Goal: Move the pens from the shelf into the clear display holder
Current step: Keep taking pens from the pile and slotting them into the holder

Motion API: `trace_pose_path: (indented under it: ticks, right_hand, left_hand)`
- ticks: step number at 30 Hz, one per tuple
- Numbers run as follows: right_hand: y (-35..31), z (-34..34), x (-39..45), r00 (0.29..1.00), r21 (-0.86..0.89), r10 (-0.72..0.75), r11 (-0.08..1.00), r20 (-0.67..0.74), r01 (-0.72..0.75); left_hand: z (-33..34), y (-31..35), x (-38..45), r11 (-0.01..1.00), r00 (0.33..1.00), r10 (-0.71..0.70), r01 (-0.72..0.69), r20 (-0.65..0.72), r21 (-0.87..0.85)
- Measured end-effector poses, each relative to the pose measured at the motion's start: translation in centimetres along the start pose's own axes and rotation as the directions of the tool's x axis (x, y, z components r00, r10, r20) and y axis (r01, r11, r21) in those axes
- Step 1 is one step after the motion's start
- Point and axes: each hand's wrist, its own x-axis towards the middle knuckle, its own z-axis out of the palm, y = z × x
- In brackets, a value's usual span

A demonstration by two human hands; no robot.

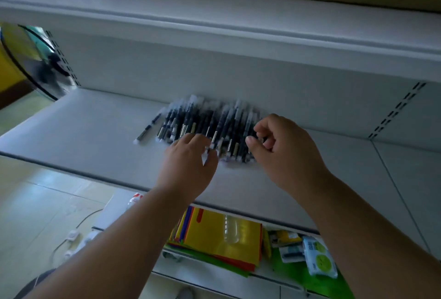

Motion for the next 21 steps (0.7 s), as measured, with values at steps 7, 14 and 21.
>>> trace_pose_path:
  ticks: [7,14,21]
  right_hand:
    - [-3.1,3.3,2.4,0.991,-0.016,0.101,0.995,-0.093,-0.102]
    - [-6.1,7.1,3.6,0.970,0.007,0.202,0.979,-0.134,-0.203]
    - [-7.5,8.0,4.8,0.962,-0.008,0.222,0.974,-0.161,-0.226]
  left_hand:
    - [-2.1,-4.7,4.6,0.997,0.997,0.071,-0.071,0.035,-0.012]
    - [-3.7,-10.3,8.3,0.998,0.990,-0.046,0.039,0.133,0.057]
    - [-3.1,-11.3,9.9,0.983,0.969,-0.044,-0.002,0.244,0.185]
